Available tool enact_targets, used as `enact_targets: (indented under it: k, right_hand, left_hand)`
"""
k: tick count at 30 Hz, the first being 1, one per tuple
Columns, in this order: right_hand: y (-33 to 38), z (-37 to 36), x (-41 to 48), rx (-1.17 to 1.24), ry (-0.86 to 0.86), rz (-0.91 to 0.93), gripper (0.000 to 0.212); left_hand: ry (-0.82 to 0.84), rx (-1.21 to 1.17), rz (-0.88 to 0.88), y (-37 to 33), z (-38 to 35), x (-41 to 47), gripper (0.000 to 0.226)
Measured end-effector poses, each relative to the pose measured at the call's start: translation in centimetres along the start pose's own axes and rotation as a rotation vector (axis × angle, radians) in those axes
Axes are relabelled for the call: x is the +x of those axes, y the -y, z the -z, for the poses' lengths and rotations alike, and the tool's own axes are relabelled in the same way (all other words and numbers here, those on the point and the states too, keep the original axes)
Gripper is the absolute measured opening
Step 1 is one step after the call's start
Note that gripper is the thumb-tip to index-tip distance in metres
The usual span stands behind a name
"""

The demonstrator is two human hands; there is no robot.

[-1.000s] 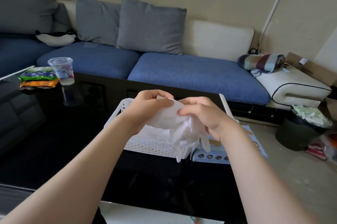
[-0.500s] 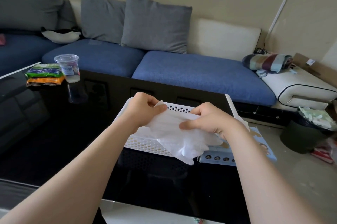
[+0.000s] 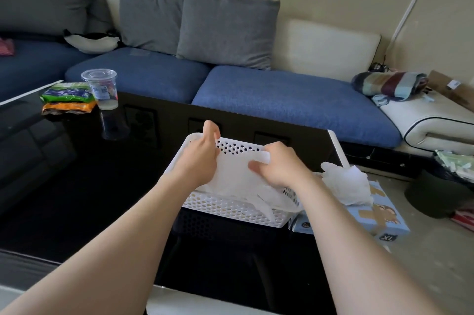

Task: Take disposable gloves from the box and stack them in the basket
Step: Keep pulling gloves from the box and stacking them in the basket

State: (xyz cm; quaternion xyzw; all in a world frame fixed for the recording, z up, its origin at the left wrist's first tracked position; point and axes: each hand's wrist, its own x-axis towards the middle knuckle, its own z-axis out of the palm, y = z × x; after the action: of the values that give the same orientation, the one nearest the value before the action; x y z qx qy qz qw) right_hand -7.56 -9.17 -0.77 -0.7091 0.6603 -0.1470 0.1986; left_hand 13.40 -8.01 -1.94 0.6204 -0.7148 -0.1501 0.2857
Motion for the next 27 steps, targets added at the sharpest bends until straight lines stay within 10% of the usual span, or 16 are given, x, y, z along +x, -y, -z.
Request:
enact_targets:
  k: [20, 27]
  right_hand:
    - [1.9, -1.5, 1.0, -0.524, -0.247, -0.026, 0.031]
    - [1.7, -0.4, -1.1, -0.408, 0.276, 0.049, 0.044]
  left_hand:
    - [0.349, 0.645, 0.043, 0.2, -1.0, 0.5, 0.03]
    - [0.546, 0.302, 0.081, 1.2, -2.0, 1.3, 0.062]
